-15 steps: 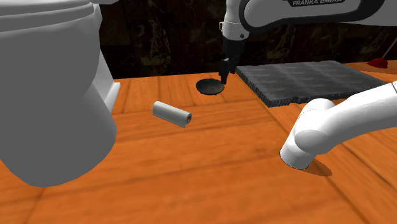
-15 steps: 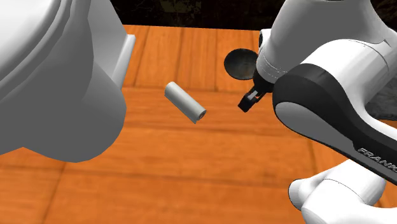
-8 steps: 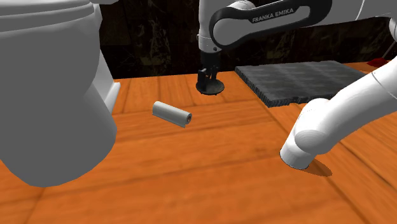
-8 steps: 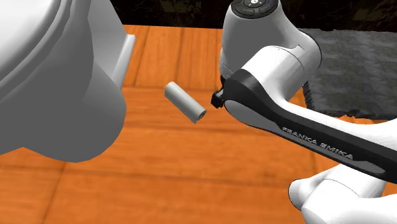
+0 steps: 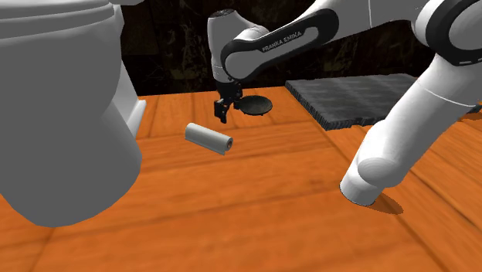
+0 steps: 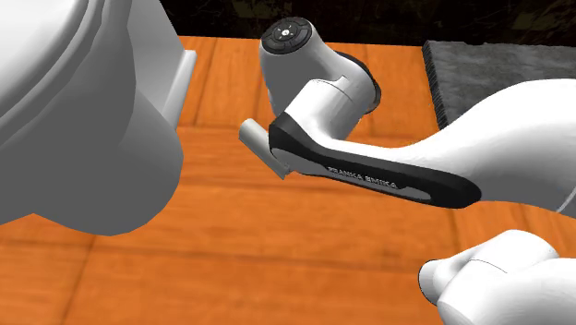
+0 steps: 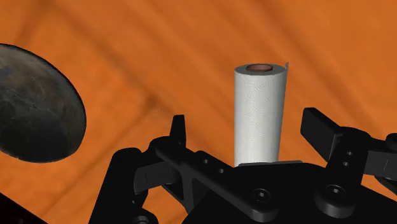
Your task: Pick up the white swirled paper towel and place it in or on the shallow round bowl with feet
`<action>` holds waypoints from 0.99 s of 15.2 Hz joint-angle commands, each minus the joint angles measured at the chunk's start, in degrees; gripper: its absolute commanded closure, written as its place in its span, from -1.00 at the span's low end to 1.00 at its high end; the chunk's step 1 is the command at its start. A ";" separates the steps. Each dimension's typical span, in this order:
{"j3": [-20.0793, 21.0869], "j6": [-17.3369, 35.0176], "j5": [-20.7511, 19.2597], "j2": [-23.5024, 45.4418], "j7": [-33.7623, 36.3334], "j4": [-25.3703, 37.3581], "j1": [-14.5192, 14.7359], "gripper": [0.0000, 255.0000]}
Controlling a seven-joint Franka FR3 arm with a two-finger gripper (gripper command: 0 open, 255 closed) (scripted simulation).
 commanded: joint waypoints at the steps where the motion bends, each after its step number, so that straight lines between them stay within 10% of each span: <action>1: 1.17 1.52 -1.70 4.90 2.40 2.79 0.32 -1.00; 8: 2.33 3.23 -8.44 21.37 8.62 15.06 2.46 -1.00; 15: 1.72 7.20 -9.80 23.80 9.50 13.34 2.43 -1.00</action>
